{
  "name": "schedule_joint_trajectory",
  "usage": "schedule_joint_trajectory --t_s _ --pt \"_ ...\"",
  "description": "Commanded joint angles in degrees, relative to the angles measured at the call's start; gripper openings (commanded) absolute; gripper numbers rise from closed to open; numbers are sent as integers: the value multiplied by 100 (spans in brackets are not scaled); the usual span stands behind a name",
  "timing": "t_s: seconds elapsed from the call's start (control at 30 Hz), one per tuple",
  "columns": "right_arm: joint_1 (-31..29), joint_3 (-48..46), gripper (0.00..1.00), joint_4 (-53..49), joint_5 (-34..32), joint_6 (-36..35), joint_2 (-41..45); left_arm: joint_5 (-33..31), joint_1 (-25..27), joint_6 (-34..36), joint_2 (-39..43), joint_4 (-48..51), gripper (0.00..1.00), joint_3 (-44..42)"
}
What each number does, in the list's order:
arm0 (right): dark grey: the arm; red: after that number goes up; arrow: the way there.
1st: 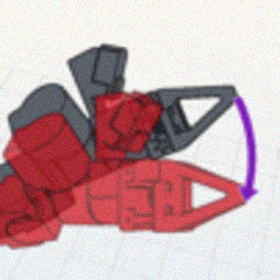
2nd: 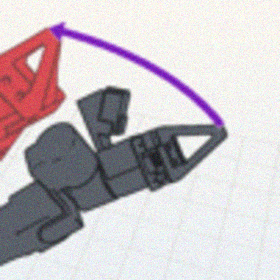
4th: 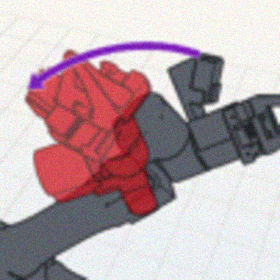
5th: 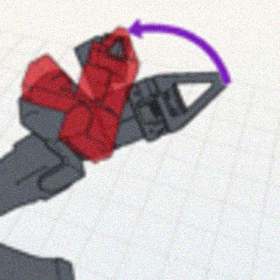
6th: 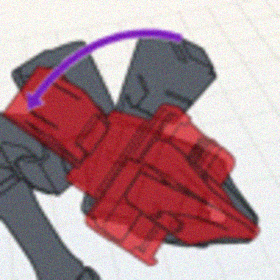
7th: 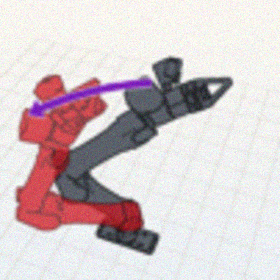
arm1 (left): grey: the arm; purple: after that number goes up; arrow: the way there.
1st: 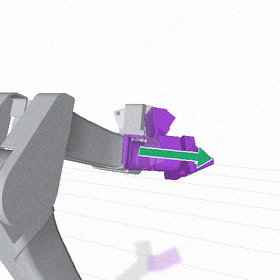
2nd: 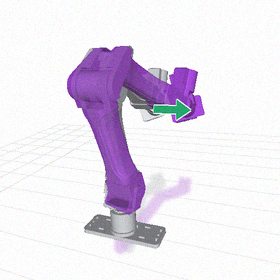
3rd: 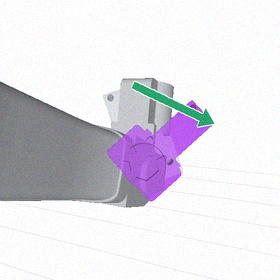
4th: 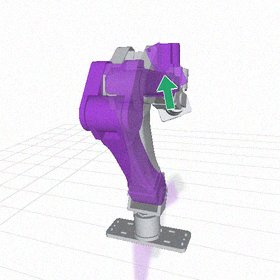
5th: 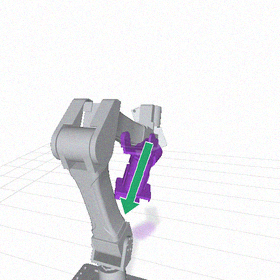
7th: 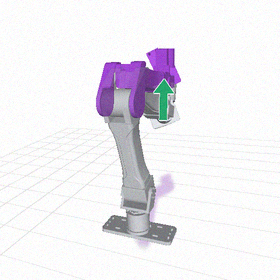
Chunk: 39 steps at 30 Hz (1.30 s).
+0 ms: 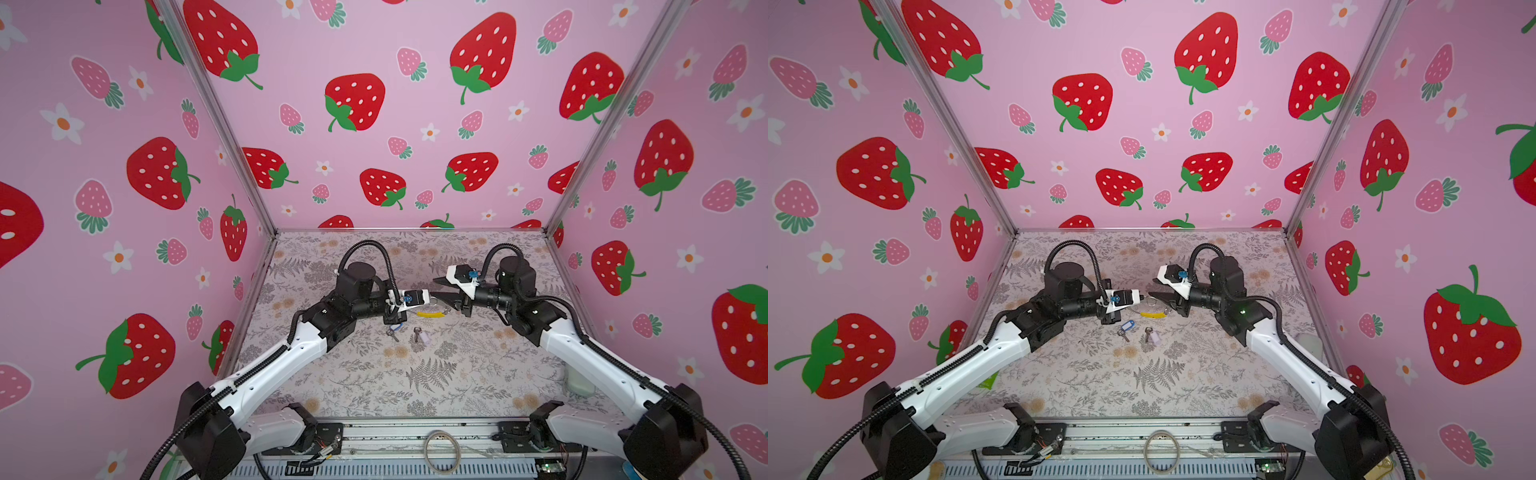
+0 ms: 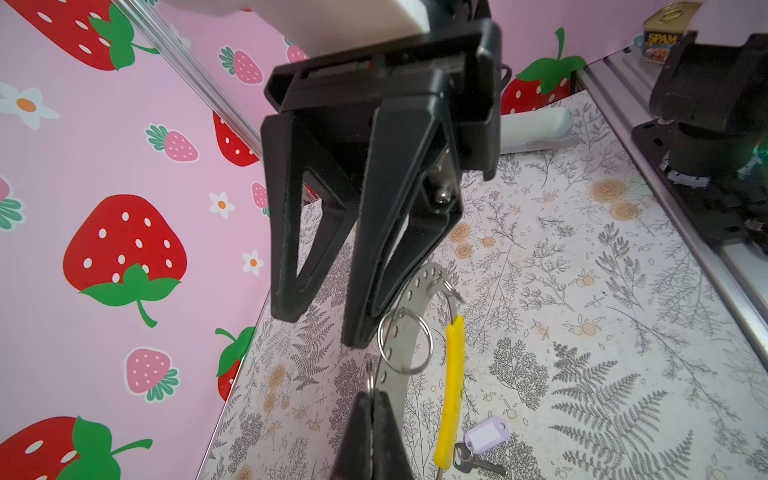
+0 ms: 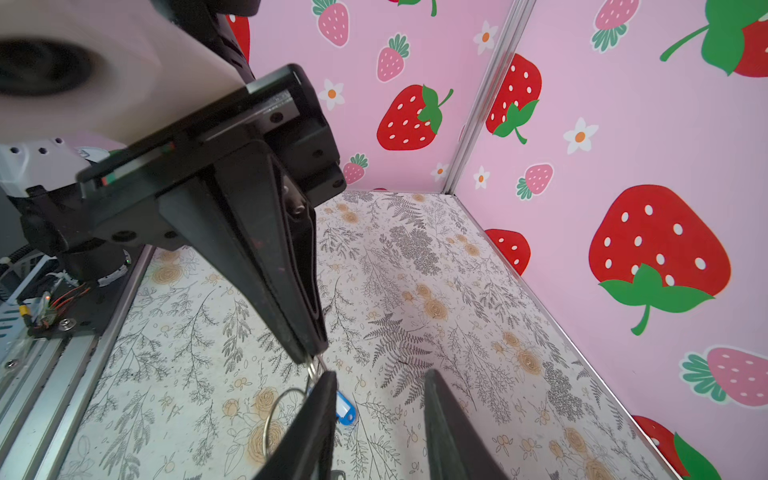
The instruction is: Put the keys on the keyring
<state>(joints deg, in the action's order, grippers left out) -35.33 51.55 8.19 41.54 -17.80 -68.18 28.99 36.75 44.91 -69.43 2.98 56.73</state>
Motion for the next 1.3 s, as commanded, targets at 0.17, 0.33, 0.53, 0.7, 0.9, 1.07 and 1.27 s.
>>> schedule_joint_trajectory --t_s 0.17,0.33,0.53,0.7,0.9,1.07,1.27 --pt "-149 -207 39 173 169 249 73 24 -43 -72 48 -533 0 182" --pt "-97 -207 40 207 58 259 168 127 -57 -61 140 -579 0 80" --pt "-92 -291 38 281 355 411 101 233 -102 -104 193 -651 0 25" --pt "-74 -306 38 242 234 327 84 624 -173 -165 206 -543 0 59" --pt "292 -49 37 197 383 354 106 675 -219 -240 312 -368 0 -2" --pt "452 224 36 198 618 399 199 744 -239 -349 385 -375 0 -109" --pt "458 664 35 55 1038 588 169 563 -234 -360 340 -383 0 -155"
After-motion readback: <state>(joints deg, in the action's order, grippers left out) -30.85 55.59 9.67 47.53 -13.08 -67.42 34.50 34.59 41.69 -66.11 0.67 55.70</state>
